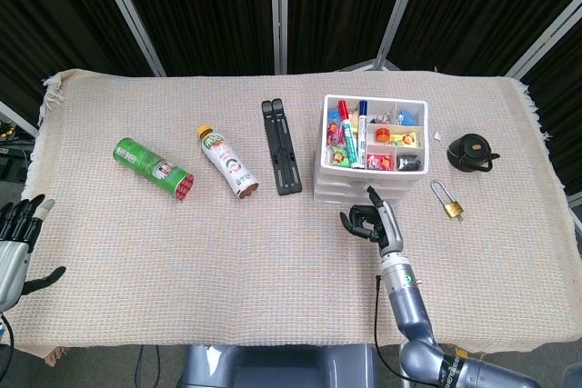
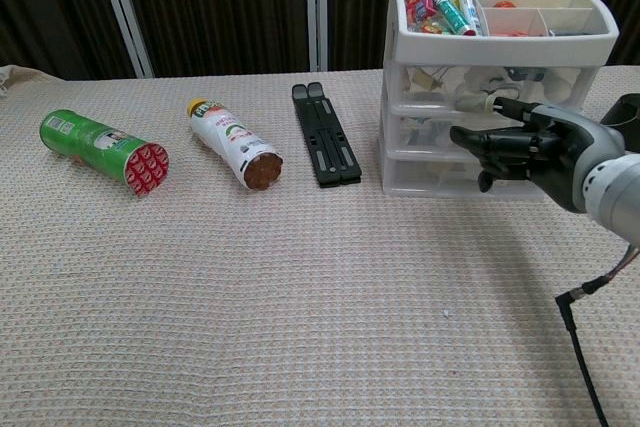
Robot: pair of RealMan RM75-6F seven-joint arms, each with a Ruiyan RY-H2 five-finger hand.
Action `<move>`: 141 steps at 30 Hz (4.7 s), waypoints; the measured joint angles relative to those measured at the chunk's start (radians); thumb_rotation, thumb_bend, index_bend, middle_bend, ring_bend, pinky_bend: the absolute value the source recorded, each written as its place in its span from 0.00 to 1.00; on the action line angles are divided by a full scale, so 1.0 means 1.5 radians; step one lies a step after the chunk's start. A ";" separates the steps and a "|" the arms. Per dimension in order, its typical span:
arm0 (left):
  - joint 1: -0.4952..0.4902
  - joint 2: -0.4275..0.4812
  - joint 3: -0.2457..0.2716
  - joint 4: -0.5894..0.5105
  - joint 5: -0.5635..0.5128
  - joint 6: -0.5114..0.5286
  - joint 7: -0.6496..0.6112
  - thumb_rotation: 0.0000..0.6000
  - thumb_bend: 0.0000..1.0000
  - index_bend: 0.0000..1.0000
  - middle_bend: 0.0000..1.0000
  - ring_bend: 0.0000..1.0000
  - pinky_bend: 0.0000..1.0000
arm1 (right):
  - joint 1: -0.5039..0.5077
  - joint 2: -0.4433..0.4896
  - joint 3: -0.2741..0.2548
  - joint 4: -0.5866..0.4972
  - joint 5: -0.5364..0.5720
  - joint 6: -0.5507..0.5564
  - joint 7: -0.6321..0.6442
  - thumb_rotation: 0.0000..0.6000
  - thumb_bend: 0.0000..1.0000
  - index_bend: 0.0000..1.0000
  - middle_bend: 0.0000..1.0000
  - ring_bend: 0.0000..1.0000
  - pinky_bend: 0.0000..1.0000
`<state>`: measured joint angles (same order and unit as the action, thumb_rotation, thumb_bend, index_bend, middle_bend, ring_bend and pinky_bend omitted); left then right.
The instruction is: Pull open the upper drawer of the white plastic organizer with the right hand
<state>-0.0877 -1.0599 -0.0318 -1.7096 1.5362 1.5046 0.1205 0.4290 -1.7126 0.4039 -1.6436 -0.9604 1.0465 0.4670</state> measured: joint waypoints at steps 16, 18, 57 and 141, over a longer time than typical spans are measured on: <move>0.000 0.000 0.002 -0.003 0.003 0.000 0.003 1.00 0.02 0.00 0.00 0.00 0.00 | -0.008 -0.002 -0.014 -0.016 -0.014 0.002 -0.003 1.00 0.32 0.27 0.79 0.85 0.69; -0.001 0.000 0.002 -0.003 0.003 0.000 0.004 1.00 0.02 0.00 0.00 0.00 0.00 | -0.010 0.000 -0.016 -0.020 -0.016 0.002 -0.002 1.00 0.32 0.27 0.79 0.85 0.69; -0.001 -0.004 0.004 -0.010 0.007 0.001 0.022 1.00 0.02 0.00 0.00 0.00 0.00 | -0.102 0.045 -0.130 -0.098 -0.168 0.085 0.016 1.00 0.28 0.12 0.75 0.82 0.67; 0.005 -0.002 0.002 -0.017 0.012 0.013 0.031 1.00 0.02 0.00 0.00 0.00 0.00 | -0.095 0.114 -0.165 -0.163 -0.208 0.233 -0.509 1.00 0.27 0.47 0.74 0.81 0.67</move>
<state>-0.0808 -1.0623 -0.0291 -1.7347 1.5542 1.5244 0.1667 0.2864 -1.5410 0.1559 -1.8879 -1.2724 1.3964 -0.2969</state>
